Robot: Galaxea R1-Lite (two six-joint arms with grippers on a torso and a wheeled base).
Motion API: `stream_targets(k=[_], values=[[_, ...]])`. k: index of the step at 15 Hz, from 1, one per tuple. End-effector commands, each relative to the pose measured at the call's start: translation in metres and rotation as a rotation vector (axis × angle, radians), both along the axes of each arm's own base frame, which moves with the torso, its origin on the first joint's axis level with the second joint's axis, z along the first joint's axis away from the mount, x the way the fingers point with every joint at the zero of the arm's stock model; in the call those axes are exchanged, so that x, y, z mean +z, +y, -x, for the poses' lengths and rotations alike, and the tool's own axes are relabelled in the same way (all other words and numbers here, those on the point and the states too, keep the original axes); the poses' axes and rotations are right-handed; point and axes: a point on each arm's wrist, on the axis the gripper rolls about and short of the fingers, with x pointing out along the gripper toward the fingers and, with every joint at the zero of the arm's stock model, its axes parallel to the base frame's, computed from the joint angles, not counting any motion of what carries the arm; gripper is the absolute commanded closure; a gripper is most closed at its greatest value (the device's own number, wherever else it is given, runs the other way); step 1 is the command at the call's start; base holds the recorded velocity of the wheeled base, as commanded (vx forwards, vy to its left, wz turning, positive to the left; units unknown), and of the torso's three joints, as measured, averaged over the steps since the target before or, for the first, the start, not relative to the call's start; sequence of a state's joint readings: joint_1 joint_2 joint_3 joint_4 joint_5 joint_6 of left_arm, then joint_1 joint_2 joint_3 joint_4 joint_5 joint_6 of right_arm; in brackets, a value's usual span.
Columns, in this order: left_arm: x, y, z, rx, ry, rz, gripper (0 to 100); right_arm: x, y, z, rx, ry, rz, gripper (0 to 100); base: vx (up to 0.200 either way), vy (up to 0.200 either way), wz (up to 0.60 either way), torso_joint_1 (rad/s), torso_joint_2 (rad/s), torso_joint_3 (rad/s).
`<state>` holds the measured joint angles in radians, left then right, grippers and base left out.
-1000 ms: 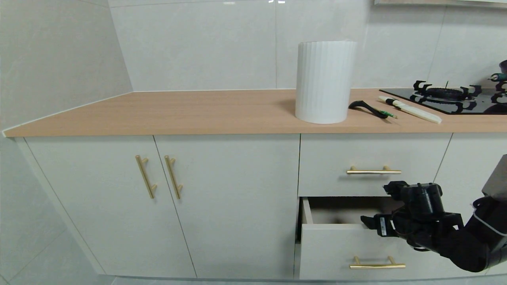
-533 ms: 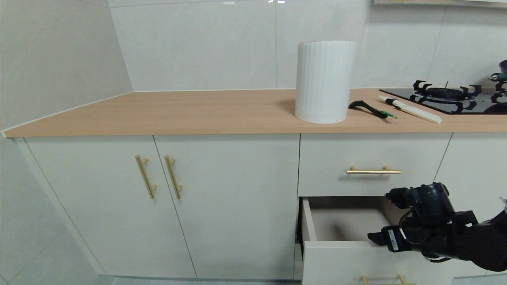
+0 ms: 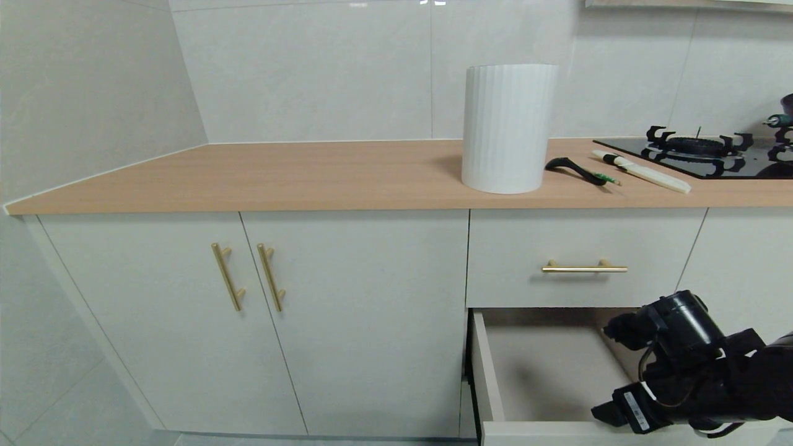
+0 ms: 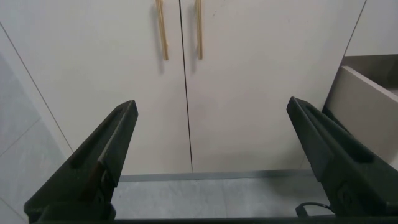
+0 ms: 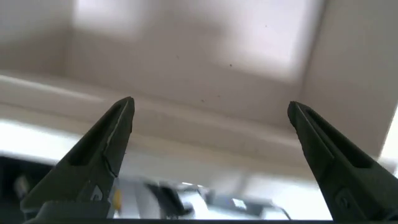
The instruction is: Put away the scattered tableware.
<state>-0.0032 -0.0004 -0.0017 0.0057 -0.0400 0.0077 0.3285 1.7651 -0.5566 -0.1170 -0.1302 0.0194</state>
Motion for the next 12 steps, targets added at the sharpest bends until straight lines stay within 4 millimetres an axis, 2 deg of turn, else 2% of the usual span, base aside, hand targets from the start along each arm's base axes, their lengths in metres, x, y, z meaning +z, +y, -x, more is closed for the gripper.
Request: stream_targets(k=[1,3,6,7,10,12], values=[[0.0,0.0,0.0,0.0,0.001,0.0,0,0.004,0.002,0.005,0.02,0.019,0.016,0,0.0,0.0,0.0,0.0,0.0,0.0],[0.0,0.0,0.0,0.0,0.001,0.0,0,0.01,0.004,0.016,0.047,0.083,0.043,0,0.0,0.0,0.0,0.0,0.0,0.0],[0.0,0.0,0.0,0.0,0.001,0.0,0,0.031,0.005,0.046,0.157,0.291,0.134,0,0.0,0.0,0.0,0.0,0.0,0.0],[0.0,0.0,0.0,0.0,0.001,0.0,0,0.033,0.004,0.05,0.172,0.338,0.156,0,0.0,0.0,0.0,0.0,0.0,0.0],[0.0,0.0,0.0,0.0,0.001,0.0,0,0.041,0.008,0.047,0.165,0.335,0.155,0,0.0,0.0,0.0,0.0,0.0,0.0],[0.0,0.0,0.0,0.0,0.001,0.0,0,0.054,0.012,0.037,0.049,0.267,0.083,0,0.0,0.0,0.0,0.0,0.0,0.0]])
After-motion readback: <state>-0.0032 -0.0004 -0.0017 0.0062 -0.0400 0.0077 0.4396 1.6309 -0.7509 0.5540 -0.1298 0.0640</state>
